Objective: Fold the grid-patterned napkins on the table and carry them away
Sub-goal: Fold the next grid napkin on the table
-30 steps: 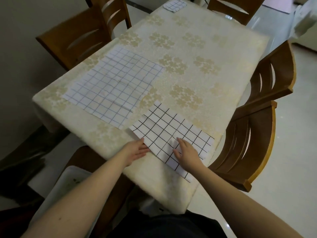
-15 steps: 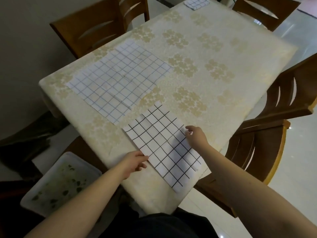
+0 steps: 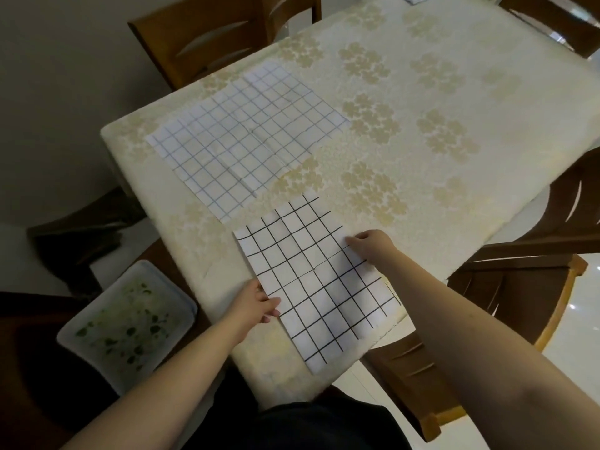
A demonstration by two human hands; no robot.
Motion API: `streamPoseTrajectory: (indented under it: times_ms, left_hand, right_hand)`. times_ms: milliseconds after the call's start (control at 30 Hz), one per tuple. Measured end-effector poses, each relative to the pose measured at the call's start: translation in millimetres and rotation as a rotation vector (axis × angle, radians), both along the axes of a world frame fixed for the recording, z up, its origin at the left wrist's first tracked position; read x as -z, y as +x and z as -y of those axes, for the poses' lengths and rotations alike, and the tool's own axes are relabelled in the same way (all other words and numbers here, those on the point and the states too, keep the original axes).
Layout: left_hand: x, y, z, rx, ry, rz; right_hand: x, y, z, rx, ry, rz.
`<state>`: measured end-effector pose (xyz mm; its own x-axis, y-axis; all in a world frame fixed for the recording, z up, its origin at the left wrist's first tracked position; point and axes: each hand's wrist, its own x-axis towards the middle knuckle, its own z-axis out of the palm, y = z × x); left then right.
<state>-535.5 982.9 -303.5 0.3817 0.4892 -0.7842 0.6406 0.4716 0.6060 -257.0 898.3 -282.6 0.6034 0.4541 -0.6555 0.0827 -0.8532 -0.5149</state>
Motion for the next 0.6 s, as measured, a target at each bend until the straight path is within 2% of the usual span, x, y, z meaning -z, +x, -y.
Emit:
streamPoseTrajectory:
  times_ms: [133, 367, 500, 600]
  left_hand:
    - [-8, -5, -6, -0.025, 0.053, 0.008]
    - [-27, -8, -17, -0.137, 0.242, 0.108]
    - [-37, -11, -26, -0.044, 0.359, 0.178]
    - [-44, -11, -37, 0.061, 0.428, 0.207]
  right_hand:
    - [-11, -2, 7, -0.115, -0.083, -0.034]
    - [-17, -2, 25, 0.081, 0.087, -0.193]
    - [-23, -4, 37, 0.175, 0.198, -0.277]
    - [-34, -12, 43, 0.211, 0.243, -0.268]
